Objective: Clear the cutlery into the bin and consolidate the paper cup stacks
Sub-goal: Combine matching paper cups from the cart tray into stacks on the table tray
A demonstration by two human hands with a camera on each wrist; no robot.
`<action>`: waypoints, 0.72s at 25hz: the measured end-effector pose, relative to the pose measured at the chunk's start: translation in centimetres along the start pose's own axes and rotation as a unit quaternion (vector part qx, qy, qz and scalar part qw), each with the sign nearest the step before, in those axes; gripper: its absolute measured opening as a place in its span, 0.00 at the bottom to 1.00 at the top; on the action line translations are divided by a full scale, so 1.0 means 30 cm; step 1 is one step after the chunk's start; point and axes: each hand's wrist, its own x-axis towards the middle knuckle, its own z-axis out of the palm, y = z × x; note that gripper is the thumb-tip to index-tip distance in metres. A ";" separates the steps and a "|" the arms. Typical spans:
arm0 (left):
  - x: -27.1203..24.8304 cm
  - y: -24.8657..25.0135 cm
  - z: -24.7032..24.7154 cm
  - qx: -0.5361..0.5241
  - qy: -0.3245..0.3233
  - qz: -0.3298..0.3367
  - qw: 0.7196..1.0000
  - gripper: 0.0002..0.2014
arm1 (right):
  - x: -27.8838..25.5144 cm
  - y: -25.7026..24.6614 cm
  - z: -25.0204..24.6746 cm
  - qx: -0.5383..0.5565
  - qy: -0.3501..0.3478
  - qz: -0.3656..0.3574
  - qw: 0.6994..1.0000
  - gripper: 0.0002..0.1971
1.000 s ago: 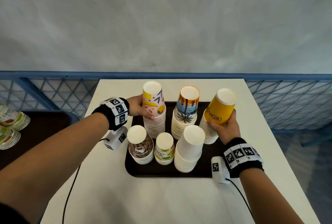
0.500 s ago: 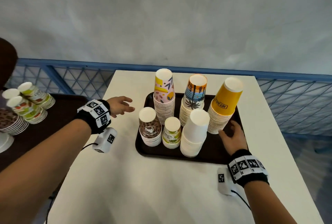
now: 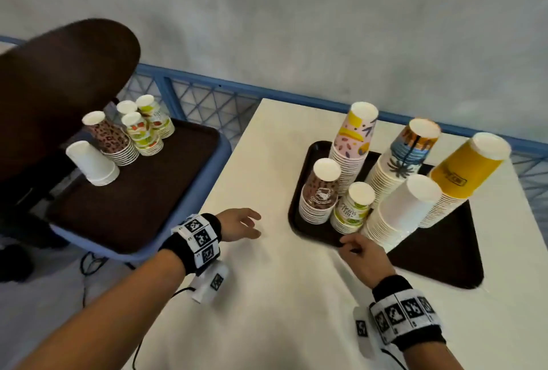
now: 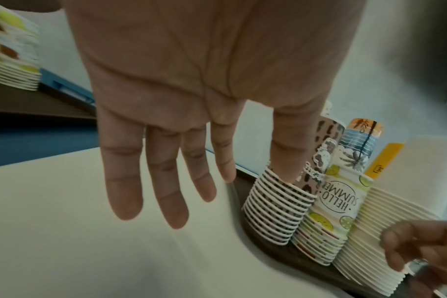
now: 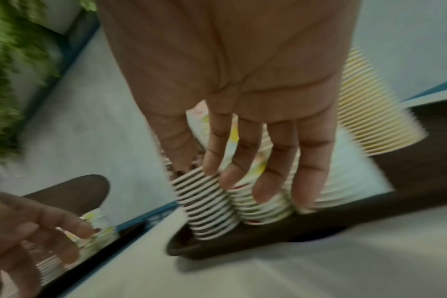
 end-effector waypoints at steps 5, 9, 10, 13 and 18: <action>-0.094 -0.331 -0.207 -0.039 0.100 -0.021 0.994 0.24 | 0.065 -0.291 0.347 -0.005 -0.110 -0.060 0.992 0.07; -0.150 -0.586 -0.516 -0.092 0.373 -0.074 0.920 0.32 | 0.151 -0.532 0.646 -0.015 -0.136 -0.106 0.985 0.07; -0.154 -0.621 -0.588 -0.115 0.433 -0.079 0.890 0.36 | 0.171 -0.580 0.701 -0.010 -0.136 -0.127 0.982 0.08; -0.125 -0.721 -0.803 -0.150 0.523 -0.086 0.834 0.43 | 0.238 -0.735 0.877 -0.014 -0.148 -0.195 0.969 0.10; 0.041 -0.839 -0.979 -0.233 0.412 -0.126 0.872 0.43 | 0.301 -0.905 1.061 -0.047 -0.160 -0.234 0.958 0.13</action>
